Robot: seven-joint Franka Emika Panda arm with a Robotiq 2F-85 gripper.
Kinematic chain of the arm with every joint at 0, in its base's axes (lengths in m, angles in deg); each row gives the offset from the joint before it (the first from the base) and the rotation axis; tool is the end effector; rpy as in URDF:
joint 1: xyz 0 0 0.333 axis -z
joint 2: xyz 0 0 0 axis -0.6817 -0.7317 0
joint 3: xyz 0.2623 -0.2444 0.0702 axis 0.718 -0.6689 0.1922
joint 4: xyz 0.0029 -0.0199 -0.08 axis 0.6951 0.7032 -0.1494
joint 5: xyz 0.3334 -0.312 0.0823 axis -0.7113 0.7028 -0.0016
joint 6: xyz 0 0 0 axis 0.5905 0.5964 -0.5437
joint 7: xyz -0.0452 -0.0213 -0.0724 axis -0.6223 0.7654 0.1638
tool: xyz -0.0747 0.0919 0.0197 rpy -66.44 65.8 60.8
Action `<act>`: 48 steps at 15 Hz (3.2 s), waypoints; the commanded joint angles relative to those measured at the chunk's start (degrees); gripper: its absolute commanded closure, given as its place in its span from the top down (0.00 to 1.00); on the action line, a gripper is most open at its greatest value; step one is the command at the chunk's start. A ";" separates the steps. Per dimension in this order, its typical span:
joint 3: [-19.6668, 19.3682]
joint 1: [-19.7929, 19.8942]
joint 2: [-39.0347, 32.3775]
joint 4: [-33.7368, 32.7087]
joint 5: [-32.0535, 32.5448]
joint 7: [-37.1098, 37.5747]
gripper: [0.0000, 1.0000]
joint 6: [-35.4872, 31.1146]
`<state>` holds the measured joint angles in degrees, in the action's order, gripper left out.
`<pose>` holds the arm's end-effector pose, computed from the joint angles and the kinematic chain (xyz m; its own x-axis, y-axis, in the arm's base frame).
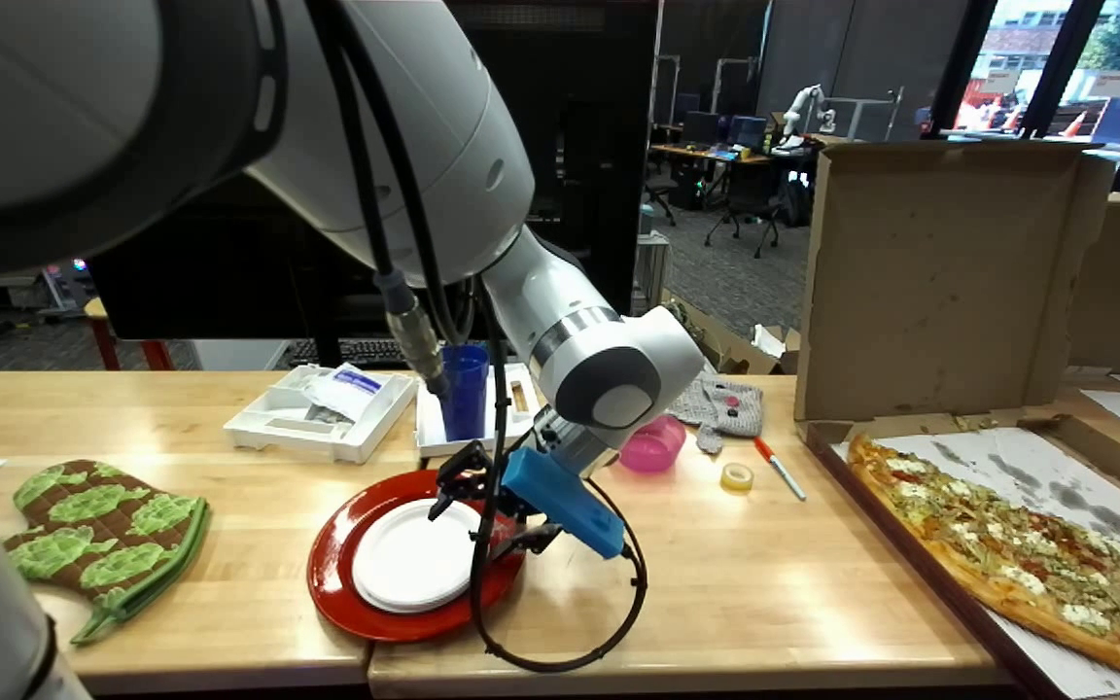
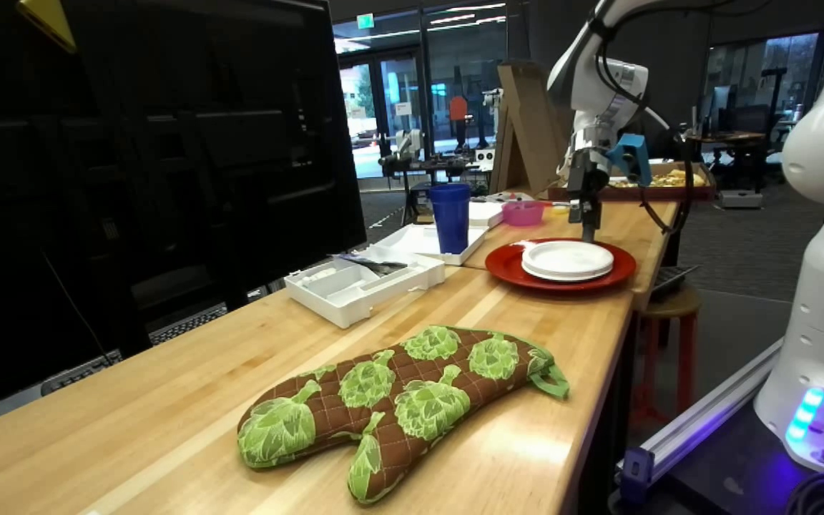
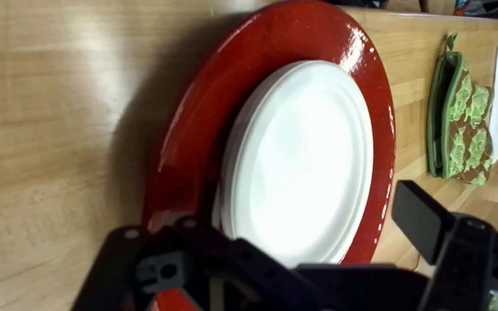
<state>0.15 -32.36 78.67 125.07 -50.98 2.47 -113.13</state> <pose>0.4587 -0.1127 0.2825 0.9189 0.3814 -0.1009 0.2284 -0.7227 -0.6524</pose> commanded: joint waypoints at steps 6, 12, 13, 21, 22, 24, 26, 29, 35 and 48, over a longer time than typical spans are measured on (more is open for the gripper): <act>-1.94 0.36 5.76 0.20 0.46 4.13 1.00 -2.65; -6.31 3.24 4.69 -3.14 -0.75 7.39 1.00 -5.72; -7.20 3.92 4.14 -4.05 -1.42 8.69 1.00 -6.30; -9.26 6.19 -0.90 -10.67 -9.95 20.10 1.00 -12.67; -9.03 6.10 -1.50 -11.47 -10.35 22.10 1.00 -14.52; -8.49 5.97 -2.71 -13.25 -10.34 25.67 1.00 -17.25; -7.88 5.80 -3.60 -15.00 -9.62 29.30 1.00 -19.84; -6.85 5.34 -4.51 -17.57 -7.26 32.74 1.00 -22.93; -6.08 5.64 -4.48 -18.01 -3.34 32.71 1.00 -21.67; -4.93 5.85 -8.63 -22.01 -14.10 32.02 1.00 -19.02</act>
<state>-5.47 -27.10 71.44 105.54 -64.57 34.67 -133.95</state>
